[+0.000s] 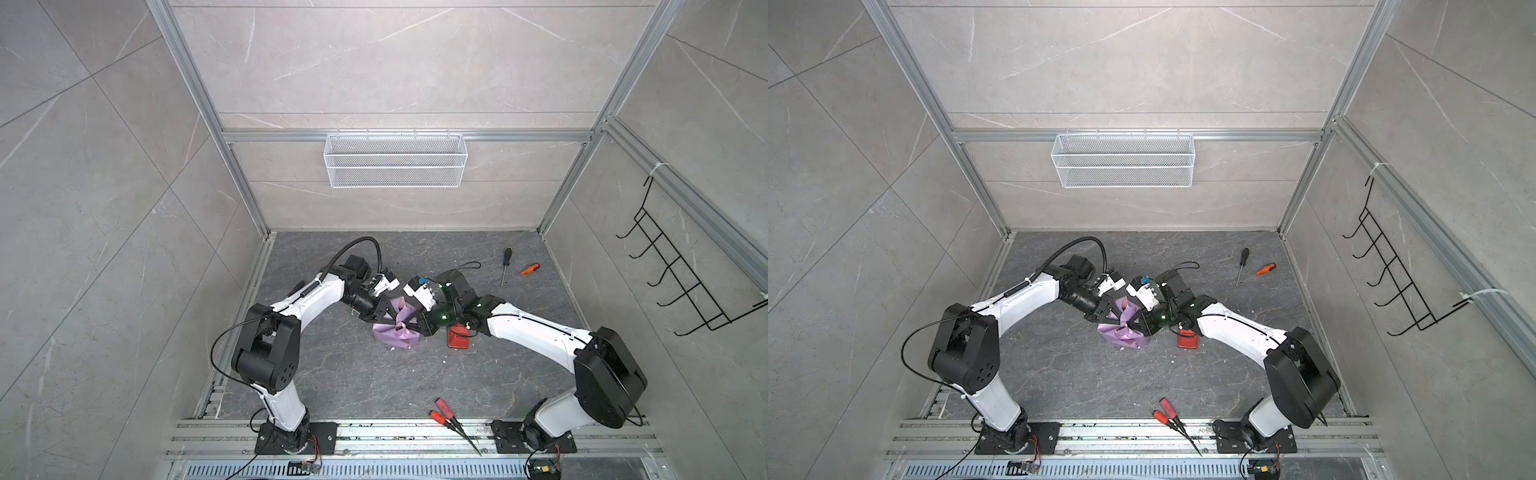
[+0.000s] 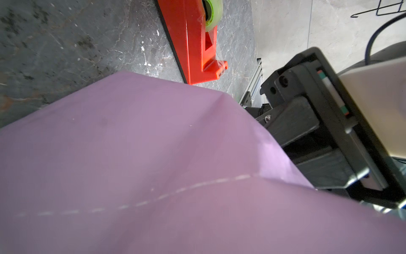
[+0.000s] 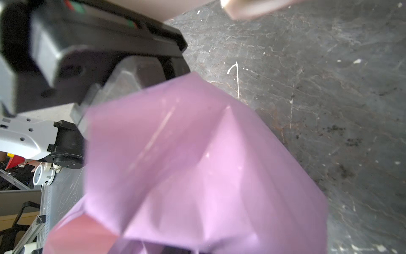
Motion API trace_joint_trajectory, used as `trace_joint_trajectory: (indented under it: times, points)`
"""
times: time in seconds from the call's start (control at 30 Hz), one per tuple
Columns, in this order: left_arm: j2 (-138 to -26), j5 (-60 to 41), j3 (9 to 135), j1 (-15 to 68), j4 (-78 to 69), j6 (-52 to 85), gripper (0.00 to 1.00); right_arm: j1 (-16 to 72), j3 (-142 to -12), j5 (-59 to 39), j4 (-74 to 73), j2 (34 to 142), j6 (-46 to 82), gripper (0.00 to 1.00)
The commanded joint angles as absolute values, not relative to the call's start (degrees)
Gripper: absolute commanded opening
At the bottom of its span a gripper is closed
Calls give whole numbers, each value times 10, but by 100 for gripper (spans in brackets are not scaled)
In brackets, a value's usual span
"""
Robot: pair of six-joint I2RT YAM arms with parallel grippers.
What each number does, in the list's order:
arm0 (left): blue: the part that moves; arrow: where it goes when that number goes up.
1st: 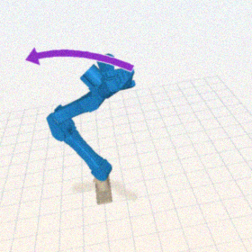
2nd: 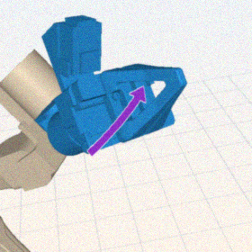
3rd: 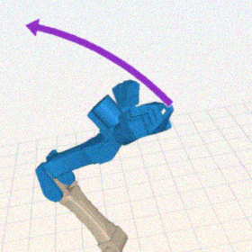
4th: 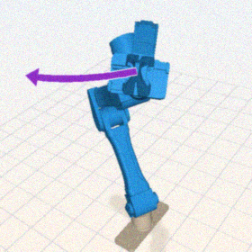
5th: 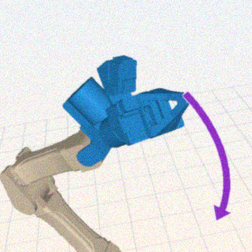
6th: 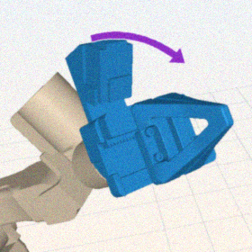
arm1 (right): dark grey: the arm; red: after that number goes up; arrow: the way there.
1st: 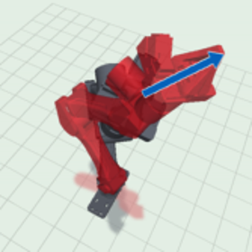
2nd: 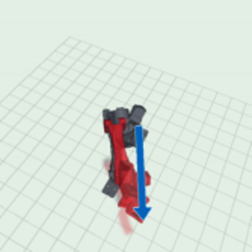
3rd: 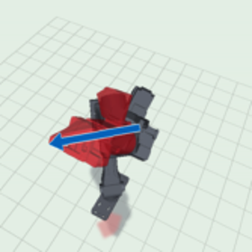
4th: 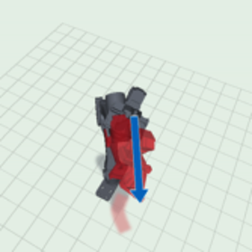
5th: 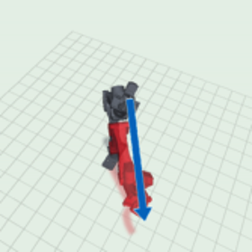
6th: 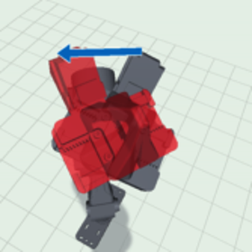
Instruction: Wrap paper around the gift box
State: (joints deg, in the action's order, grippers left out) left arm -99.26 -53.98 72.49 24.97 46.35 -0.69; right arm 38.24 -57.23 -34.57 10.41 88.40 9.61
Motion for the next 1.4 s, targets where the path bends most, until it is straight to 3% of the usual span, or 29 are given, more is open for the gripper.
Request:
trace_joint_trajectory:
  times: [0.0, 0.4, 0.63, 0.73, 0.87, 1.0, 1.07, 1.2, 1.37]
  points:
    - [-970, -532, 765, 241, 512, -38, 14, 383, -544, -332, 125, 904, 77, 12]
    - [-949, -605, 812, 221, 567, -63, 14, 381, -553, -339, 141, 904, 58, 17]
    - [-950, -556, 798, 221, 562, -58, 14, 375, -575, -319, 157, 858, 64, 25]
    - [-942, -581, 808, 221, 579, -66, 29, 369, -588, -293, 172, 823, 69, 26]
    - [-920, -643, 843, 221, 667, -213, 54, 365, -586, -280, 181, 792, 79, 25]
    - [-921, -638, 844, 221, 686, -271, 66, 361, -568, -255, 172, 787, 91, 22]
    - [-920, -634, 844, 220, 723, -363, 74, 360, -557, -254, 150, 788, 103, 21]
    - [-918, -615, 843, 220, 770, -582, 82, 356, -555, -250, 136, 799, 102, 21]
    - [-905, -561, 806, 221, 677, -640, 85, 354, -558, -263, 125, 808, 101, 20]
